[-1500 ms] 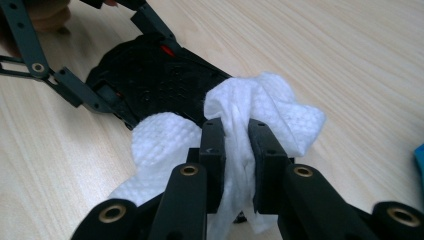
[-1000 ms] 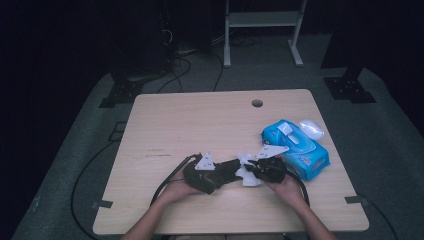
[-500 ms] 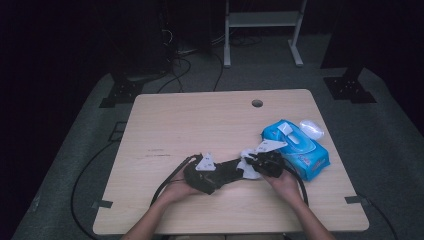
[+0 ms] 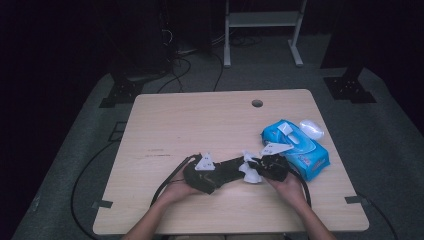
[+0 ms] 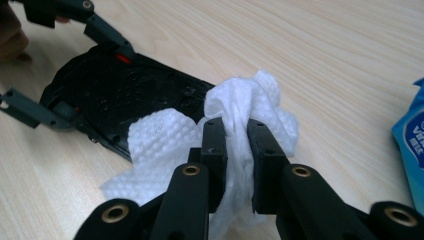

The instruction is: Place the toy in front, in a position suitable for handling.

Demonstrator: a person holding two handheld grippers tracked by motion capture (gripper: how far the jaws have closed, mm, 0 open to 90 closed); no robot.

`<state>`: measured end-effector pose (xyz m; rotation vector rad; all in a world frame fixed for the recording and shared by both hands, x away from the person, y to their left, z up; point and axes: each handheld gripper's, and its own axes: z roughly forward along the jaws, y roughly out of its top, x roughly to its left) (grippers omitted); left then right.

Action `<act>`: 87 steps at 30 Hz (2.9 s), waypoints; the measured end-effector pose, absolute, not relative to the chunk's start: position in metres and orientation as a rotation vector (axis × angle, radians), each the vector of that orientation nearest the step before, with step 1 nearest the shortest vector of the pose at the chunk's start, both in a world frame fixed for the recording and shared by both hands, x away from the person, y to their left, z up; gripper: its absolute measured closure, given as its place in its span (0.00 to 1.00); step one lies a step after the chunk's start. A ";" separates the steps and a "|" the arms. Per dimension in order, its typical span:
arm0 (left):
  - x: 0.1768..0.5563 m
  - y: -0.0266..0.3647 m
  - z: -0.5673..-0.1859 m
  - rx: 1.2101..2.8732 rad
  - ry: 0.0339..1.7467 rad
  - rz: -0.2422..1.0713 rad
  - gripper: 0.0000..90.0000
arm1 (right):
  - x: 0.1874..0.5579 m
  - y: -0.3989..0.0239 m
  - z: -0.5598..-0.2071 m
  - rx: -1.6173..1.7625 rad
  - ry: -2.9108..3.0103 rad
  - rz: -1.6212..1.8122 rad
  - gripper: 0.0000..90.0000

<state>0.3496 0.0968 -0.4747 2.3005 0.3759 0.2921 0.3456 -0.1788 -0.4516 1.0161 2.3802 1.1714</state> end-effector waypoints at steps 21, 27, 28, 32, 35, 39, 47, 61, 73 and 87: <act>0.345 0.093 -0.475 2.320 0.349 0.313 0.26 | 0.341 -0.181 -0.448 0.992 2.386 1.163 0.88; 0.347 0.095 -0.475 2.305 0.370 0.308 0.26 | 0.340 -0.167 -0.447 0.961 2.415 1.154 0.88; 0.347 0.094 -0.475 2.300 0.375 0.304 0.26 | 0.340 -0.164 -0.448 0.946 2.421 1.163 0.88; 0.347 0.090 -0.475 2.295 0.373 0.302 0.26 | 0.337 -0.126 -0.449 0.852 2.488 1.200 0.88; 0.345 0.089 -0.475 2.296 0.365 0.301 0.26 | 0.335 -0.098 -0.451 0.785 2.547 1.254 0.88; 0.345 0.090 -0.476 2.301 0.363 0.308 0.26 | 0.335 -0.085 -0.452 0.743 2.576 1.249 0.88; 0.345 0.087 -0.475 2.294 0.362 0.298 0.26 | 0.347 -0.108 -0.452 0.923 2.470 1.288 0.89; 0.347 0.092 -0.475 2.304 0.357 0.306 0.26 | 0.355 -0.147 -0.448 1.025 2.361 1.182 0.88; 0.352 0.101 -0.475 2.301 0.397 0.323 0.26 | 0.353 -0.140 -0.449 0.985 2.374 1.159 0.88; 0.353 0.103 -0.475 2.299 0.399 0.324 0.26 | 0.353 -0.141 -0.448 0.962 2.381 1.144 0.88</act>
